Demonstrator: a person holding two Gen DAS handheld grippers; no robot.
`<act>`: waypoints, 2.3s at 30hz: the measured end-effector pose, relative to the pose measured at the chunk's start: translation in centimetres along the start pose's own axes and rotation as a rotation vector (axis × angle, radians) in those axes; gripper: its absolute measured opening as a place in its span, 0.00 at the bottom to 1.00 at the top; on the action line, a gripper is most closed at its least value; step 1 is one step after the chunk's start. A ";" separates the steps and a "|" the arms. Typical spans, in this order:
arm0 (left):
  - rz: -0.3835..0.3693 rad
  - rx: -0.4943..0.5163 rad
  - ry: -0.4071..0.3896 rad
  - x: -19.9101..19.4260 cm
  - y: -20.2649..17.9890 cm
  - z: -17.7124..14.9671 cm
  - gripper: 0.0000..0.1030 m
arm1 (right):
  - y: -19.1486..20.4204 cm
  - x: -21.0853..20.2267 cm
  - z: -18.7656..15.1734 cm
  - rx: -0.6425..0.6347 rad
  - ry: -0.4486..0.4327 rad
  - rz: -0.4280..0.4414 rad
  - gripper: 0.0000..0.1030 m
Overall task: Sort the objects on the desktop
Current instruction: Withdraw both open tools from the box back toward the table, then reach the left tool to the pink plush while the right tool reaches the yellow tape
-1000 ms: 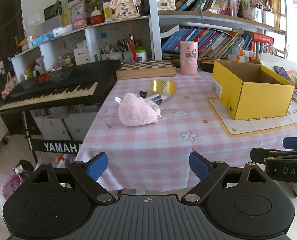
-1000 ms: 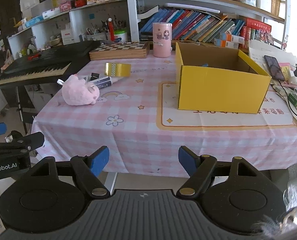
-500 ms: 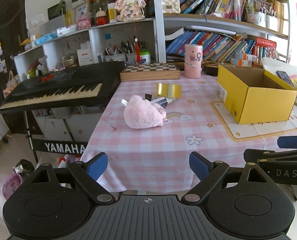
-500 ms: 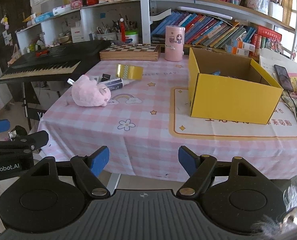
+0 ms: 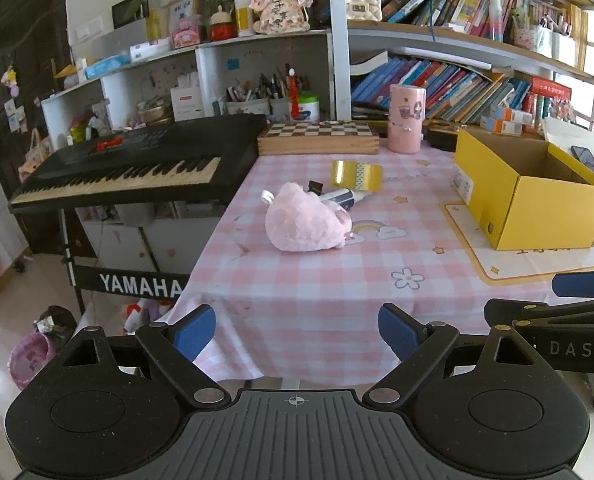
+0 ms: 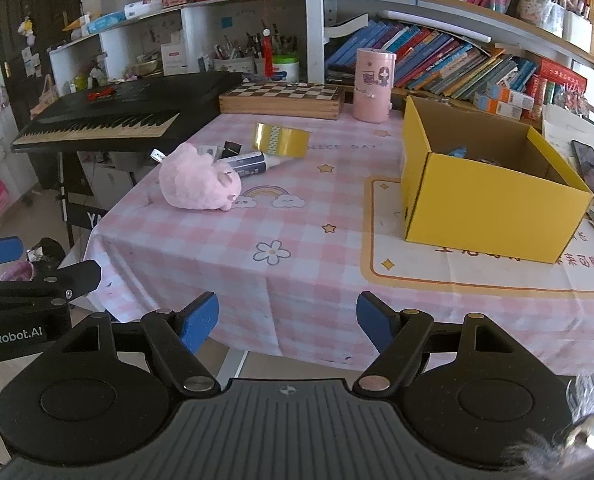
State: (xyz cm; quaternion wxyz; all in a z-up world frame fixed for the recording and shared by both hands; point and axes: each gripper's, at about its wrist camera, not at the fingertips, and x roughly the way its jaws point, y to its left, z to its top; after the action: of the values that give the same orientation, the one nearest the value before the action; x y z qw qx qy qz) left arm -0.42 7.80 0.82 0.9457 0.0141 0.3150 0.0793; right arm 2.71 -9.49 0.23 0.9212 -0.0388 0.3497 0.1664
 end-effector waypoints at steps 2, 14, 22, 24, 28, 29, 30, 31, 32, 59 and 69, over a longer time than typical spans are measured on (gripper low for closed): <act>0.003 0.003 0.003 0.3 0.0 0.1 0.88 | 0.0 0.4 0.2 0.000 0.002 0.005 0.73; 0.018 0.013 0.060 4.1 -0.2 1.7 0.88 | -0.7 4.6 2.7 -0.005 0.042 0.033 0.73; 0.030 0.000 0.097 7.0 -0.4 3.3 0.88 | -1.5 7.7 5.1 -0.015 0.073 0.048 0.72; 0.032 -0.005 0.103 7.7 -0.4 3.8 0.88 | -1.7 8.5 5.9 -0.020 0.073 0.053 0.72; 0.028 -0.003 0.108 8.9 -0.8 5.0 0.88 | -2.1 10.0 7.5 -0.031 0.076 0.071 0.72; 0.029 -0.002 0.109 9.3 -0.9 5.3 0.88 | -2.2 10.4 7.9 -0.033 0.077 0.076 0.72; 0.030 -0.003 0.111 9.7 -1.0 5.6 0.88 | -2.3 10.8 8.3 -0.034 0.079 0.080 0.72; 0.032 -0.004 0.116 10.1 -1.0 5.9 0.88 | -2.4 11.4 8.7 -0.036 0.082 0.087 0.72; 0.035 -0.007 0.123 10.5 -1.1 6.3 0.88 | -2.5 11.8 9.1 -0.038 0.086 0.092 0.72; 0.013 -0.217 0.293 23.5 0.2 10.4 0.96 | -5.5 23.9 17.6 0.017 0.108 0.166 0.89; -0.033 -0.327 0.312 26.1 0.7 10.3 0.97 | -3.6 29.2 19.8 -0.028 0.130 0.186 0.94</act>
State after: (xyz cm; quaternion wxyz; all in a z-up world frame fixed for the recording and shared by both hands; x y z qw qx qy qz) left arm 26.19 12.85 -6.37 0.8763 -0.1573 0.4407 0.1150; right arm 36.86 -0.98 -4.20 0.8765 -0.0296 0.4085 0.2530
